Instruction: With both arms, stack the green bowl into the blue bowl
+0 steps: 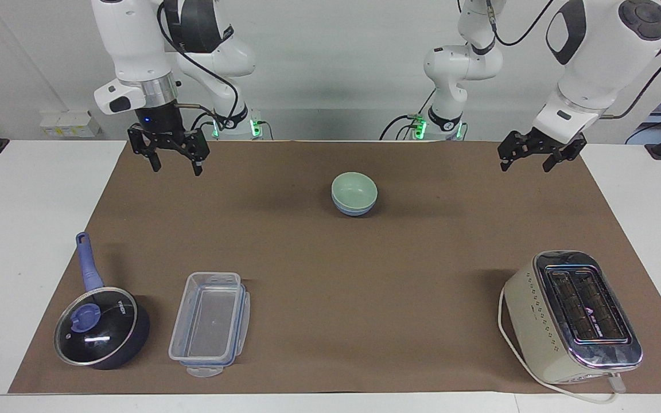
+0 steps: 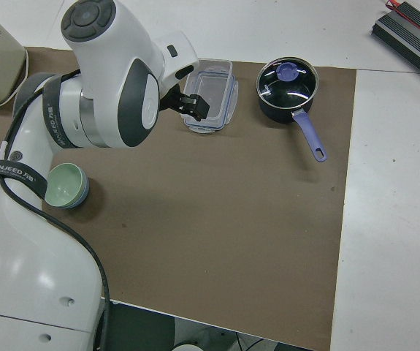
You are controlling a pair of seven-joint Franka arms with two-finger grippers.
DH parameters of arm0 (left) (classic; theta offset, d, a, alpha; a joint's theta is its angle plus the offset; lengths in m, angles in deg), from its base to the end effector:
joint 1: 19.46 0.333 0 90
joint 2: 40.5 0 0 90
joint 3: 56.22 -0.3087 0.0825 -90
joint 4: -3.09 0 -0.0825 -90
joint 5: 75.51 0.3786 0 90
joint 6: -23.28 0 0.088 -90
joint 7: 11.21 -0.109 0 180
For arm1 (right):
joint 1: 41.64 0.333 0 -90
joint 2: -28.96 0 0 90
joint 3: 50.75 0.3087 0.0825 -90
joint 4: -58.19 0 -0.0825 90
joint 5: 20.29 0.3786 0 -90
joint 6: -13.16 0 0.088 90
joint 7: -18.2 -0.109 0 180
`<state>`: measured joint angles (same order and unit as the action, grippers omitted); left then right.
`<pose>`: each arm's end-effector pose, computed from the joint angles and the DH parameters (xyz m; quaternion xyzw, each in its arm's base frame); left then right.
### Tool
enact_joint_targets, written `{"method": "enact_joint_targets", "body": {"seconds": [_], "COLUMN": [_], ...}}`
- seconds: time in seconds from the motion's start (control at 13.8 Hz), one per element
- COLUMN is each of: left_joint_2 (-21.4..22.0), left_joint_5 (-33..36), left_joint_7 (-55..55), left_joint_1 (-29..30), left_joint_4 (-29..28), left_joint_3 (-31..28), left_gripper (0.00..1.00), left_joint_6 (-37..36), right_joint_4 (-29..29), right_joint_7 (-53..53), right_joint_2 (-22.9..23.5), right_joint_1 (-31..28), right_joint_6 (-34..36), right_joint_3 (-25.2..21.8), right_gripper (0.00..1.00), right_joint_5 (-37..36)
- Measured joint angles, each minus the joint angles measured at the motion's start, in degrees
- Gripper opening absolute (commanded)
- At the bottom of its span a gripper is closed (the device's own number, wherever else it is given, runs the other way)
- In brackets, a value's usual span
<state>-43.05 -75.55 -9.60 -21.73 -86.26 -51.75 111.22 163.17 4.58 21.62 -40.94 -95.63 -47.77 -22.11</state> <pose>0.5538 -0.0646 0.5929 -0.9984 0.0447 0.0345 0.0004 0.5350 0.0335 0.5912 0.9917 -0.0825 0.0988 0.0040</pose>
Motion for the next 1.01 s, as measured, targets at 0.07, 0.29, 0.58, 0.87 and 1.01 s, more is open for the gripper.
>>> {"method": "enact_joint_targets", "body": {"seconds": [0.07, 0.29, 0.58, 0.87, 1.01], "left_joint_2": [0.0, 0.0, 0.0, 0.0, 0.0], "left_joint_5": [0.0, 0.0, 0.0, 0.0, 0.0], "left_joint_7": [0.0, 0.0, 0.0, 0.0, 0.0], "left_joint_1": [0.0, 0.0, 0.0, 0.0, 0.0], "left_joint_4": [0.0, 0.0, 0.0, 0.0, 0.0], "left_joint_3": [0.0, 0.0, 0.0, 0.0, 0.0], "left_gripper": [1.00, 1.00, 1.00, 1.00, 1.00], "left_joint_6": [0.0, 0.0, 0.0, 0.0, 0.0], "right_joint_4": [-3.4, -13.6, -22.3, -23.6, -22.0], "right_joint_7": [0.0, 0.2, 1.4, 4.4, 4.4], "right_joint_2": [1.5, 5.8, 9.2, 8.9, 7.8], "right_joint_1": [-0.4, -2.3, -2.7, -2.7, -2.7], "right_joint_6": [2.5, 10.4, 18.6, 23.1, 23.5], "right_joint_3": [0.0, 0.0, 0.3, 0.3, 0.3], "right_gripper": [1.00, 1.00, 1.00, 1.00, 1.00], "right_joint_5": [-0.2, -0.3, -0.3, -0.3, -0.2]}}
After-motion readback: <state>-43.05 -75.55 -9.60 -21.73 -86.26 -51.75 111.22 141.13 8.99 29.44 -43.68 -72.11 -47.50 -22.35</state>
